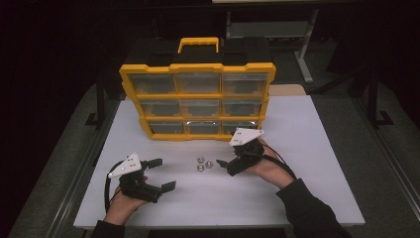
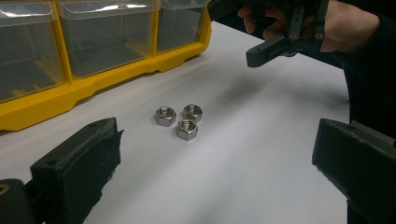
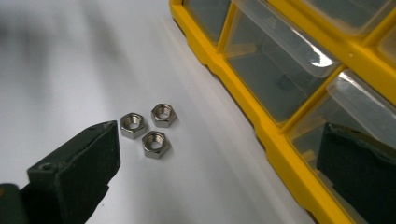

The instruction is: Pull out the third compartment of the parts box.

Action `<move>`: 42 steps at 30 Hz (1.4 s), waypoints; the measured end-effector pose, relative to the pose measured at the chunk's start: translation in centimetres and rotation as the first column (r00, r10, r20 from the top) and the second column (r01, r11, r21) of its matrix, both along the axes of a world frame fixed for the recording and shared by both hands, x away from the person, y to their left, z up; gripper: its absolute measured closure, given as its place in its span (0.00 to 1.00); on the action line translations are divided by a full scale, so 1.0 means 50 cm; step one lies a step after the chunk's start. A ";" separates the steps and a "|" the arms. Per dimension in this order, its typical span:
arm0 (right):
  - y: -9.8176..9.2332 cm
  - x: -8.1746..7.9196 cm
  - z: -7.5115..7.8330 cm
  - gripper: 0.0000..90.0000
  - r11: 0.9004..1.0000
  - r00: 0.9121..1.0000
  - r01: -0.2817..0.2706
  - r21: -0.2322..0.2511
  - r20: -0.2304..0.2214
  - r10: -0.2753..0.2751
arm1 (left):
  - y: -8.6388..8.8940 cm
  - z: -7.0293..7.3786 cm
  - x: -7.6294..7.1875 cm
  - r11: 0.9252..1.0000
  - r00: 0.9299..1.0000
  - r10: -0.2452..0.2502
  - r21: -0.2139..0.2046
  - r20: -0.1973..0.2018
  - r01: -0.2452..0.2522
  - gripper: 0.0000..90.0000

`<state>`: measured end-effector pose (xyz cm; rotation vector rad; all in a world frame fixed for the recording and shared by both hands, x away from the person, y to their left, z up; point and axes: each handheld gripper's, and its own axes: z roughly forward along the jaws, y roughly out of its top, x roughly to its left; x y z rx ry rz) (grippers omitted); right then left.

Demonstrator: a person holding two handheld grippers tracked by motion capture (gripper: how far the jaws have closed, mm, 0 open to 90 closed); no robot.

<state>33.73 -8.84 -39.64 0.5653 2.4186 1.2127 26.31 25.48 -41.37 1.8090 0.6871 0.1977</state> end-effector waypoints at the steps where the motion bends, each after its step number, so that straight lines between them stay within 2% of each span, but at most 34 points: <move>1: -0.001 0.001 0.000 0.00 1.000 1.000 -0.002 -0.004 0.012 0.002 | -0.001 0.001 0.000 1.000 1.000 -0.003 0.003 0.001 0.003 0.01; 12: 0.004 -0.001 -0.002 0.00 1.000 1.000 0.015 -0.025 0.028 -0.014 | 0.001 0.000 -0.001 1.000 1.000 0.002 -0.003 0.004 -0.002 0.01; 15: 0.006 -0.002 -0.004 0.00 0.999 0.999 0.010 -0.046 0.051 -0.008 | -0.001 0.000 0.000 1.000 1.000 -0.005 0.007 0.006 0.004 0.01; 18: 0.009 -0.004 -0.003 0.00 0.998 0.998 0.016 -0.056 0.066 -0.012 | -0.004 -0.001 -0.002 1.000 1.000 -0.003 -0.001 -0.003 0.003 0.01; 19: 0.012 -0.004 -0.003 0.00 0.997 0.996 0.018 -0.073 0.087 -0.011 | -0.003 -0.002 -0.002 1.000 1.000 -0.003 0.002 -0.001 0.003 0.01; 23: 0.016 -0.005 -0.001 0.00 0.996 0.993 0.028 -0.086 0.115 -0.018 | 0.000 0.000 -0.002 1.000 1.000 0.001 0.001 -0.001 -0.001 0.01; 28: 0.018 -0.005 -0.002 0.00 0.993 0.989 0.035 -0.111 0.144 -0.019 | -0.005 -0.002 -0.002 1.000 1.000 -0.001 -0.003 -0.004 0.001 0.01; 29: 0.018 -0.005 -0.002 0.00 0.992 0.989 0.038 -0.117 0.149 -0.020 | -0.004 -0.002 0.000 1.000 1.000 -0.010 0.012 0.003 0.010 0.01; 35: 0.019 -0.005 0.000 0.00 0.991 0.985 0.052 -0.127 0.173 -0.030 | -0.003 -0.002 -0.002 1.000 1.000 -0.005 0.003 -0.002 0.005 0.01; 42: 0.026 -0.006 0.000 0.00 0.983 0.977 0.058 -0.173 0.214 -0.020 | -0.005 -0.003 -0.001 1.000 1.000 -0.010 0.009 -0.003 0.010 0.01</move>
